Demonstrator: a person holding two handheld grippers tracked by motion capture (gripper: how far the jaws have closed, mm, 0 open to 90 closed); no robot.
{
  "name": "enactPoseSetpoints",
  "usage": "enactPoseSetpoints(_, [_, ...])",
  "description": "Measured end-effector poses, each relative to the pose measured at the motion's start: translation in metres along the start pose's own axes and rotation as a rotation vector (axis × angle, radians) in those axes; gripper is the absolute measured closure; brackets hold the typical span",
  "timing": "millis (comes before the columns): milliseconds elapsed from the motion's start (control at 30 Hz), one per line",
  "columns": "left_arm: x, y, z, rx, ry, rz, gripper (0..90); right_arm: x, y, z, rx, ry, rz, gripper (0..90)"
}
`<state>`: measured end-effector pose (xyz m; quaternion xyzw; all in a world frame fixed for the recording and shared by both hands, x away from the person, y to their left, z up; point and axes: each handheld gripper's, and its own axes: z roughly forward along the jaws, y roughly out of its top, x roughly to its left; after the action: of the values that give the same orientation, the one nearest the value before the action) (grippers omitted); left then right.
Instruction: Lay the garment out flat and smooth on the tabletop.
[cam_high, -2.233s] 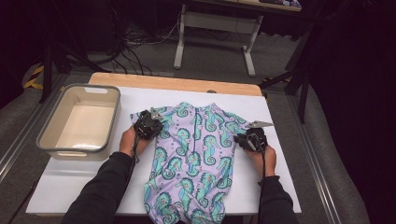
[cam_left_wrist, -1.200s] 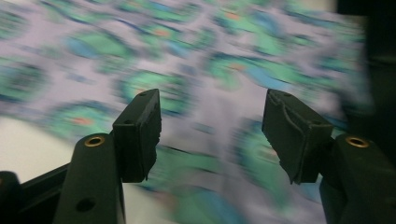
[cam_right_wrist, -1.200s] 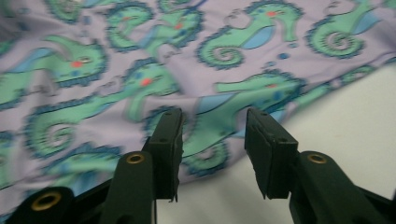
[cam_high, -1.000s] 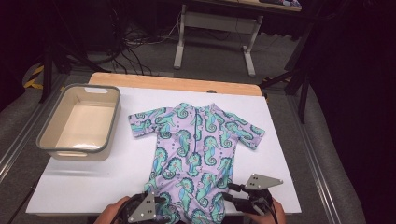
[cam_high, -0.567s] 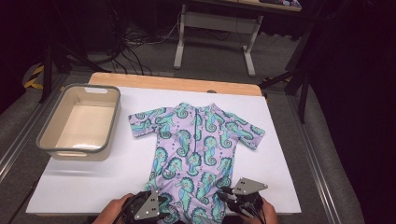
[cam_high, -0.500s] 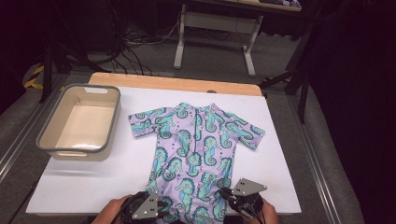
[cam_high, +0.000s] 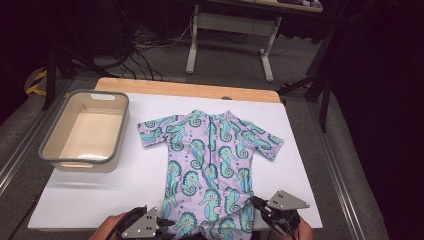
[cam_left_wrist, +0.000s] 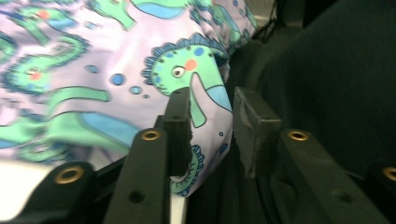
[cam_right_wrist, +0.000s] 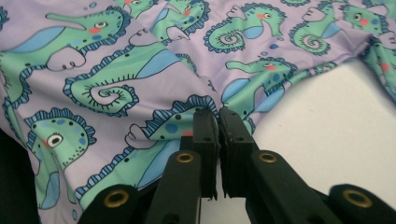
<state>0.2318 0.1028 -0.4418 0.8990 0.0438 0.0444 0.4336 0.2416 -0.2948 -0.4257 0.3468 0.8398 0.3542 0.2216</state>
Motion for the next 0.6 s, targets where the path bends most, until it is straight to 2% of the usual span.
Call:
enactPoseSetpoints(33, [0.001,0.001,0.000,-0.016,0.020,-0.007,60.6,0.000,-0.001,-0.002,-0.003,-0.008,0.003,84.7])
enactPoseSetpoints(67, [0.003,0.001,0.000,-0.018,0.045,-0.031,55.9,0.001,-0.001,-0.003,0.002,-0.026,-0.008,81.4])
enactPoseSetpoints(133, [0.010,-0.002,0.002,-0.017,0.121,-0.074,48.6,0.002,0.000,-0.004,-0.003,-0.053,-0.020,61.9])
enactPoseSetpoints(167, [0.013,-0.002,0.003,-0.014,0.143,-0.092,45.6,0.002,0.000,-0.003,-0.007,-0.064,-0.015,58.9])
enactPoseSetpoints(200, [0.015,-0.003,0.005,-0.020,0.170,-0.126,43.0,0.001,0.000,-0.002,-0.007,-0.057,-0.011,58.2])
enactPoseSetpoints(267, [0.025,-0.005,0.009,-0.025,0.198,-0.161,40.4,-0.001,0.001,0.001,-0.025,-0.033,0.006,53.7])
enactPoseSetpoints(333, [0.035,-0.006,0.014,-0.018,0.252,-0.198,37.5,-0.004,0.003,0.005,-0.054,-0.012,0.026,51.9])
enactPoseSetpoints(400, [0.043,-0.006,0.018,-0.013,0.266,-0.216,37.1,-0.007,0.005,0.011,-0.063,-0.013,0.016,50.9])
enactPoseSetpoints(467, [0.052,-0.005,0.023,-0.009,0.278,-0.219,36.2,-0.013,0.007,0.018,-0.066,0.001,0.040,49.9])
enactPoseSetpoints(500, [0.056,-0.004,0.025,-0.001,0.276,-0.227,35.5,-0.017,0.009,0.022,-0.070,0.016,0.049,49.4])
enactPoseSetpoints(600, [0.067,-0.003,0.033,0.029,0.266,-0.235,34.8,-0.027,0.019,0.032,-0.081,0.007,0.060,48.2])
